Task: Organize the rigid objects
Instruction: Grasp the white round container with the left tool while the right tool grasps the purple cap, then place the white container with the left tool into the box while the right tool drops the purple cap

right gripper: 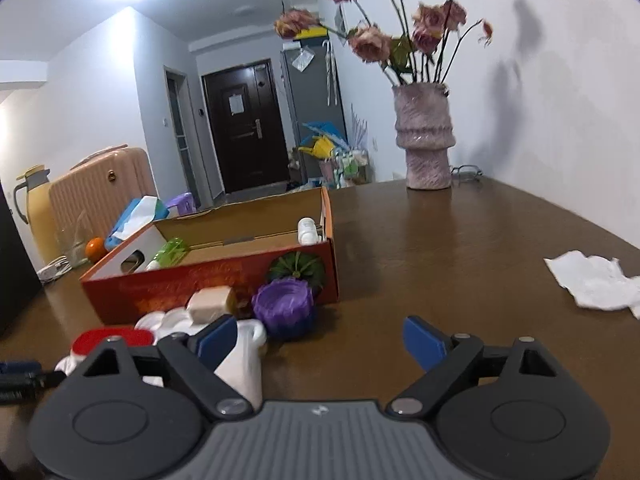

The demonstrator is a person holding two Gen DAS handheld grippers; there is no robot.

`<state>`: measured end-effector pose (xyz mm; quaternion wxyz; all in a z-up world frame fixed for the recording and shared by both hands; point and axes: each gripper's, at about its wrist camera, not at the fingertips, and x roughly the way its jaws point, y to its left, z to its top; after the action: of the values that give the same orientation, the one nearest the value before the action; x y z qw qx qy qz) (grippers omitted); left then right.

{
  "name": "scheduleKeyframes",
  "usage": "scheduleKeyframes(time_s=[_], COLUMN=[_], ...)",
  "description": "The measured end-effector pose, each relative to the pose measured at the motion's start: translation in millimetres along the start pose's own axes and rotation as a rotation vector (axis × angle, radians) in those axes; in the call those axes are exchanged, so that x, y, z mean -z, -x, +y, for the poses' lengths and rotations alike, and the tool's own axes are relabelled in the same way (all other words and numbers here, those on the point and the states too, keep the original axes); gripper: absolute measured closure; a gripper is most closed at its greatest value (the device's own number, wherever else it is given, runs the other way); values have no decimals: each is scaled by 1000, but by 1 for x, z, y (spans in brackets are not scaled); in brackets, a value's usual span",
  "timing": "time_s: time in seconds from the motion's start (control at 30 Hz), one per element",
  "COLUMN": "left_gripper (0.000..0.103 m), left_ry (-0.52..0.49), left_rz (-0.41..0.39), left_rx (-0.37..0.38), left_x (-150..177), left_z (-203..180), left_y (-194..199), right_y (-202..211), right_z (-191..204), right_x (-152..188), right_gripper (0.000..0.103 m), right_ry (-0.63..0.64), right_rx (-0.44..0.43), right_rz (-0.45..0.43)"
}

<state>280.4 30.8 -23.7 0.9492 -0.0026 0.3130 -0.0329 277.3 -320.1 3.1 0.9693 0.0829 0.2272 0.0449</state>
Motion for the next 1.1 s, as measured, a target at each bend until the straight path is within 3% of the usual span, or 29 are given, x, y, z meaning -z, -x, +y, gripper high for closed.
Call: scheduleKeyframes(time_s=[0.2,0.23,0.27,0.43,0.47,0.5,0.53,0.73,1.1], left_gripper=[47,58,63,63,63,63,63,63,63], left_ry=[18,17,11,24,28,32,35,40,49], left_rz=[12,11,10,6,5,4,3,-4,-104], left_rx=[29,26,23,32,35,36,37,39,51], left_x=[-9,-9,-9,-10,-9,-9,-9,-4,11], left_z=[9,9,8,10,11,12,12,11,-6], left_y=[-13,-13,-13,-13,-13,-13,-12,2,82], right_y=[-52,-61,-69,-96,-99,-101,-102,-73,38], right_z=[12,16,22,39,41,41,40,35,46], right_x=[-23,-25,-26,-23,-21,-20,-20,-25,-6], right_gripper=[15,16,16,21,28,47,49,49,49], right_ry=[71,88,111,160,154,146,138,104,135], right_rx=[-22,-25,-26,-47,-49,-47,-46,-28,-66], right_rz=[51,63,79,144,156,162,164,95,5])
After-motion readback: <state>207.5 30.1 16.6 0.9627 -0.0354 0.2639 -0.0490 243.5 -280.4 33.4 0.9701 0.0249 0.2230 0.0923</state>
